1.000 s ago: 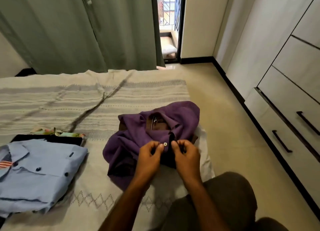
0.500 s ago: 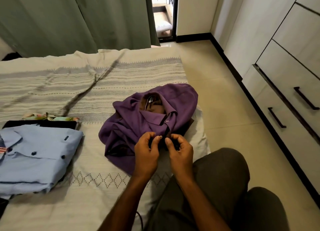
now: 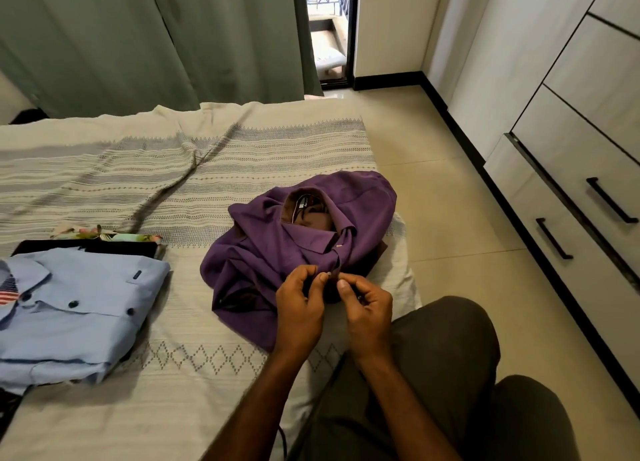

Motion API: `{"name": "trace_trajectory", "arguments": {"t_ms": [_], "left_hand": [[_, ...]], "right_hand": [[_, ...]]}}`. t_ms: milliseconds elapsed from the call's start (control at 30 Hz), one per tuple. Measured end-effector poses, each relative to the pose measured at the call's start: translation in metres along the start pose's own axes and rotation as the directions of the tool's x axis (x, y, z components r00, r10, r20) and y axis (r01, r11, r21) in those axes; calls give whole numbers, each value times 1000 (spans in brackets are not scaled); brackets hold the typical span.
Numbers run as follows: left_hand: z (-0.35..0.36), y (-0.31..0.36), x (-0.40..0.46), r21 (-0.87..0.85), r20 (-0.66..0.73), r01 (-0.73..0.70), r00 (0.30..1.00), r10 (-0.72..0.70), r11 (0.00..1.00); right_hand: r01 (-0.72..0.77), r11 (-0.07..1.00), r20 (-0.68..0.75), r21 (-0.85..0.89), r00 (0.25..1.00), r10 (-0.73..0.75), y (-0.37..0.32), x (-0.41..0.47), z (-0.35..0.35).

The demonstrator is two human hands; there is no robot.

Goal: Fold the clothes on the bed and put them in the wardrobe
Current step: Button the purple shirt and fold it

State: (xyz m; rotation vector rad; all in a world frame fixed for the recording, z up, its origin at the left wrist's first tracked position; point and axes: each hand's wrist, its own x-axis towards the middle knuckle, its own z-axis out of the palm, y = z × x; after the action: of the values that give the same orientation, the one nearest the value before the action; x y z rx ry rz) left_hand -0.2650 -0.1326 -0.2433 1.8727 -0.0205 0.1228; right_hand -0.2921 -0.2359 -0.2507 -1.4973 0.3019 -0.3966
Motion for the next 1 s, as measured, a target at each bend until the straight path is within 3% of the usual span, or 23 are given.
{"name": "trace_trajectory", "arguments": {"t_ms": [200, 467, 667, 867, 1000], "left_hand": [[-23, 12, 15, -212, 298, 194, 946, -126, 958], [-44, 23, 41, -148, 532, 406, 801, -274, 902], [-41, 18, 34, -80, 168, 259, 955, -243, 962], [-35, 16, 18, 89, 66, 79, 994, -85, 993], [-34, 14, 18, 141, 88, 64, 993, -77, 988]], "right_hand": [[5, 1000, -6, -6, 1000, -5, 0, 5, -4], [113, 990, 92, -89, 990, -105, 3, 0, -3], [144, 980, 108, -134, 986, -130, 4, 0, 1], [158, 972, 129, -174, 982, -137, 8, 0, 3], [156, 971, 130, -184, 983, -133, 6, 0, 3]]}}
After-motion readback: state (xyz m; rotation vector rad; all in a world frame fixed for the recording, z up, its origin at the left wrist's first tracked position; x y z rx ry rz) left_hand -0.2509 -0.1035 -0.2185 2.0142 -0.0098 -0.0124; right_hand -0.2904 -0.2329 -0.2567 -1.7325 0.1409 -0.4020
